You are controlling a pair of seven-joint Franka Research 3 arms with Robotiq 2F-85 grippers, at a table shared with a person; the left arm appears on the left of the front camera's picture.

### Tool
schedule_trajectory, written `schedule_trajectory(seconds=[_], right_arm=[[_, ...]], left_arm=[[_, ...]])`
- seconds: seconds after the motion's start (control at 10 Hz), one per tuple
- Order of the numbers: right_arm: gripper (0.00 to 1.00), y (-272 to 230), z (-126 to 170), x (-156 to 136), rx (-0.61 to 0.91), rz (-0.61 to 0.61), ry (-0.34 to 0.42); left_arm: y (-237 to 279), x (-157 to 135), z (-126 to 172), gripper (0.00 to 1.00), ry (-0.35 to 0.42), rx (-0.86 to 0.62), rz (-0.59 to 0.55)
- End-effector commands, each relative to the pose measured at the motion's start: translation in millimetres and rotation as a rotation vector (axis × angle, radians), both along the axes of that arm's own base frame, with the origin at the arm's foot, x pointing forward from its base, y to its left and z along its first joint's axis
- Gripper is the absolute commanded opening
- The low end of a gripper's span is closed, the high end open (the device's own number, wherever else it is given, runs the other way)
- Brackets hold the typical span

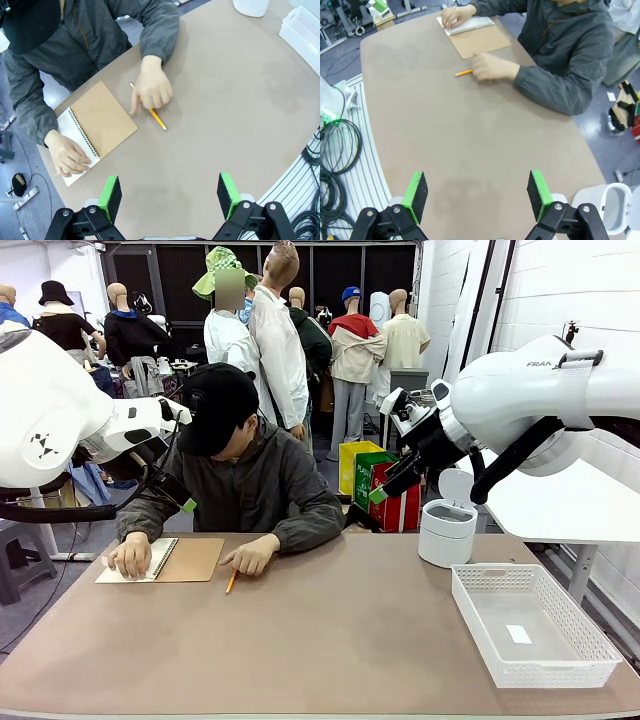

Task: Sort the paper based on its condition.
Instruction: If a person hands you a paper, place it in the Organizing basket , and if it's crumpled, put it in the Trash can.

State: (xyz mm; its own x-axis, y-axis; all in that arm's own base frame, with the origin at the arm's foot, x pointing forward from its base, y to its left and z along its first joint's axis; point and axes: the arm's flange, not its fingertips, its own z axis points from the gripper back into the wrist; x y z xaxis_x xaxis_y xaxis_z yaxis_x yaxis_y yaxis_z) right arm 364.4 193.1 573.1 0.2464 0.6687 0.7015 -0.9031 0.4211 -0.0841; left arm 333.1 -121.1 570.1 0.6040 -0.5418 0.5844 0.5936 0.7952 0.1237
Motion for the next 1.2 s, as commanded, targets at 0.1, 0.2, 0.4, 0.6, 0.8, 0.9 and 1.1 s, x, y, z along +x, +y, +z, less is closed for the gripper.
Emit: schedule_trajectory(seconds=[0.1,0.2,0.4,0.6,0.8,0.9,1.1], right_arm=[[1.0,0.4,0.7,-0.1,-0.002,-0.002,0.0],[1.0,0.4,0.7,-0.1,-0.002,-0.002,0.0],[1.0,0.4,0.7,-0.1,-0.002,-0.002,0.0],[1.0,0.4,0.7,-0.1,-0.002,-0.002,0.0],[1.0,0.4,0.7,-0.1,-0.002,-0.002,0.0],[1.0,0.4,0.7,-0.1,-0.002,-0.002,0.0],[1.0,0.4,0.7,-0.1,-0.002,-0.002,0.0]], left_arm=[[1.2,0.2,0.2,1.0,0.001,0.001,0.001],[1.2,0.2,0.2,1.0,0.001,0.001,0.001],[1.2,0.2,0.2,1.0,0.001,0.001,0.001],[1.2,0.2,0.2,1.0,0.001,0.001,0.001],[1.2,0.2,0.2,1.0,0.001,0.001,0.001],[1.2,0.2,0.2,1.0,0.001,0.001,0.001],[1.2,0.2,0.2,1.0,0.001,0.001,0.001]])
